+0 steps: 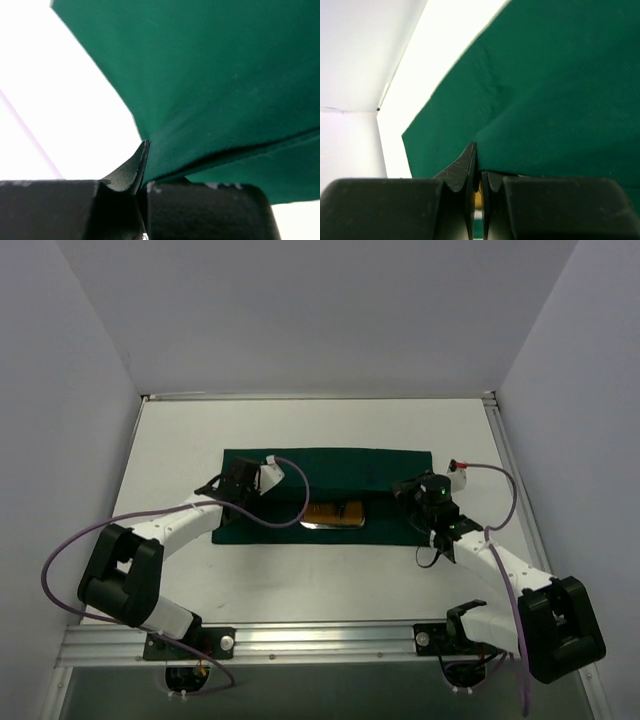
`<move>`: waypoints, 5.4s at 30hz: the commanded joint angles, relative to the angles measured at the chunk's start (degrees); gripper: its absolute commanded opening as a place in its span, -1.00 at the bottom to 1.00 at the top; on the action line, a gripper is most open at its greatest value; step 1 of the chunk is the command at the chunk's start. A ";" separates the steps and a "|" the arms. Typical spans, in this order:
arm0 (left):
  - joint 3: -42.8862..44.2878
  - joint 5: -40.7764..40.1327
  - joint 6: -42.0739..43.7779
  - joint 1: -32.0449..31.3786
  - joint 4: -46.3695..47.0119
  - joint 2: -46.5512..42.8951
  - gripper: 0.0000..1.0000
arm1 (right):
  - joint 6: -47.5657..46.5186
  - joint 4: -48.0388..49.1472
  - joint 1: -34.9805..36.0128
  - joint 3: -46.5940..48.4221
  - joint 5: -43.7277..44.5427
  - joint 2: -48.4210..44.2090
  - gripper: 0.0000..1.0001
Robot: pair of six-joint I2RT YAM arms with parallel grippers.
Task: Open and lay out the surgical kit
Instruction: Open the surgical kit at the center of the board, then smooth out the surgical kit at the center of the board.
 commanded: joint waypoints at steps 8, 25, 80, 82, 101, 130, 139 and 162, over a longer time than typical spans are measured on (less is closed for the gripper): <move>20.09 -0.67 2.18 4.06 3.67 6.17 -0.95 | -14.85 2.71 -4.14 27.52 -0.82 20.11 -1.00; 57.95 -5.33 3.67 10.04 15.16 37.11 -0.95 | -16.44 2.45 -9.86 75.60 -3.90 59.39 -1.00; 75.56 7.82 -11.43 18.21 -15.12 42.72 1.00 | -36.11 -21.79 -18.47 79.35 -1.18 57.69 0.57; 68.22 14.23 -13.98 18.83 -19.95 34.71 0.89 | -39.55 -25.48 -18.48 68.71 -0.83 50.30 0.52; 21.43 28.77 -19.79 23.58 -26.30 19.18 1.00 | -39.56 -34.20 -21.20 17.00 -5.57 19.07 0.35; 18.88 36.17 -12.42 21.91 -31.74 13.76 -0.95 | -37.45 -37.00 -21.29 16.73 -10.41 12.50 -1.00; 13.87 30.72 -5.21 21.82 -41.58 5.92 -0.95 | -34.02 -42.55 -20.94 16.91 -9.09 3.71 -1.00; 7.54 27.89 -0.81 21.91 -50.73 -2.52 -0.43 | -25.23 -57.67 -14.26 19.19 2.42 -12.31 -0.57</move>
